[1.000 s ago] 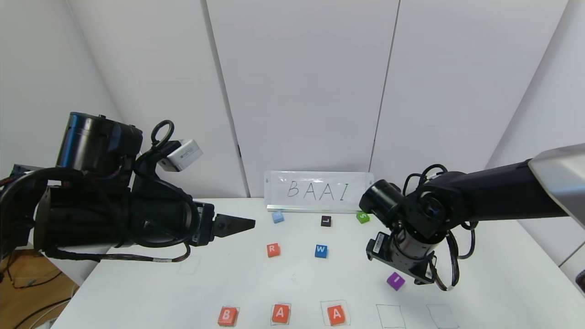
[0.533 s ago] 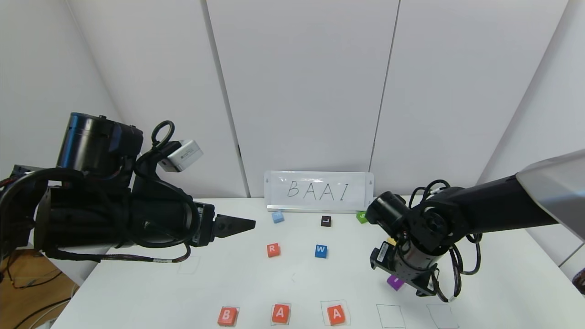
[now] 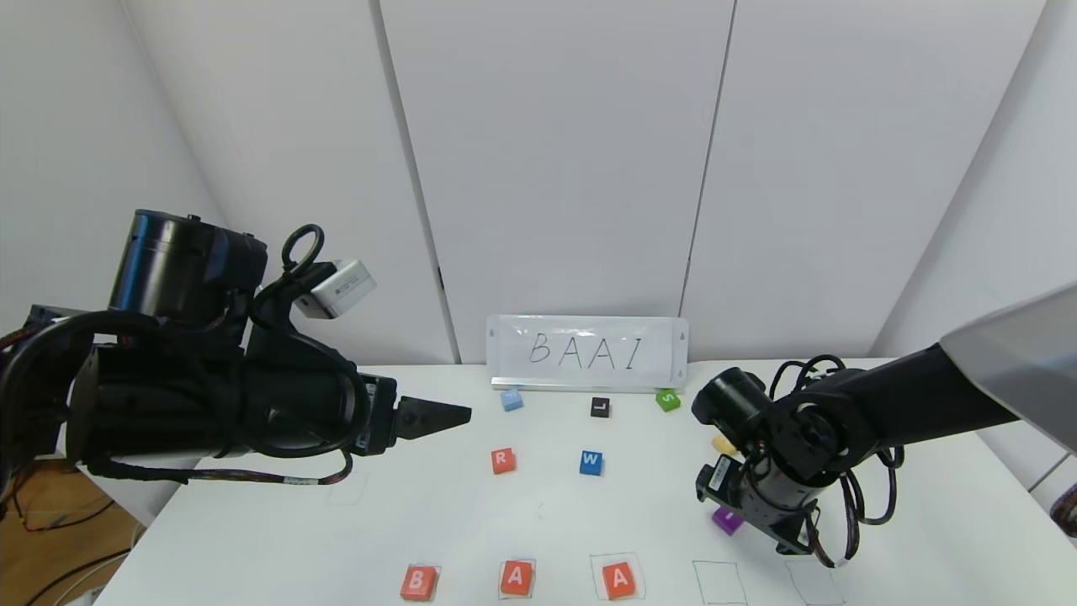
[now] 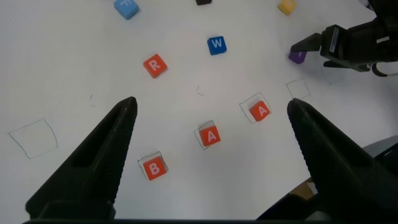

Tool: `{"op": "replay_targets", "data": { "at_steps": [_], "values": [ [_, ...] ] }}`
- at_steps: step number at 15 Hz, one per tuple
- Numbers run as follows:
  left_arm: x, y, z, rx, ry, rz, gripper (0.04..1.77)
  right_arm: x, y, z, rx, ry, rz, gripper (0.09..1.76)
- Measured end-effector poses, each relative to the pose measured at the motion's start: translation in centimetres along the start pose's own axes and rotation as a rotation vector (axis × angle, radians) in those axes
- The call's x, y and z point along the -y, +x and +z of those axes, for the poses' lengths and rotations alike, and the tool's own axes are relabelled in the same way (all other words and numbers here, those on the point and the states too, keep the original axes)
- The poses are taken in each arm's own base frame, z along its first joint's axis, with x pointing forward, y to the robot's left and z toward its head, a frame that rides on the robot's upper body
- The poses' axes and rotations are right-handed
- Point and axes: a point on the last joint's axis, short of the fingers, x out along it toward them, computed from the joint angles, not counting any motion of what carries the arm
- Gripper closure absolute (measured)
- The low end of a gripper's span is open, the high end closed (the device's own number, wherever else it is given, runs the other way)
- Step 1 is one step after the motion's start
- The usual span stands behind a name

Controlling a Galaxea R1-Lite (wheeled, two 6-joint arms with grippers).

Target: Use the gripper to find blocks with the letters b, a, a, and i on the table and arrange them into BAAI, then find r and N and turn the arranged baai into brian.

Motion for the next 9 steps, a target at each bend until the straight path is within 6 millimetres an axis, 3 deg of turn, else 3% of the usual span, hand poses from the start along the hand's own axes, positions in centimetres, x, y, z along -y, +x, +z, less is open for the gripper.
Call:
{"op": "replay_targets", "data": {
  "at_steps": [9],
  "values": [
    [-0.1, 0.4, -0.1, -0.012, -0.003, 0.002, 0.09, -0.2, 1.6, 1.0, 0.000, 0.031, -0.008, 0.14]
  ]
}}
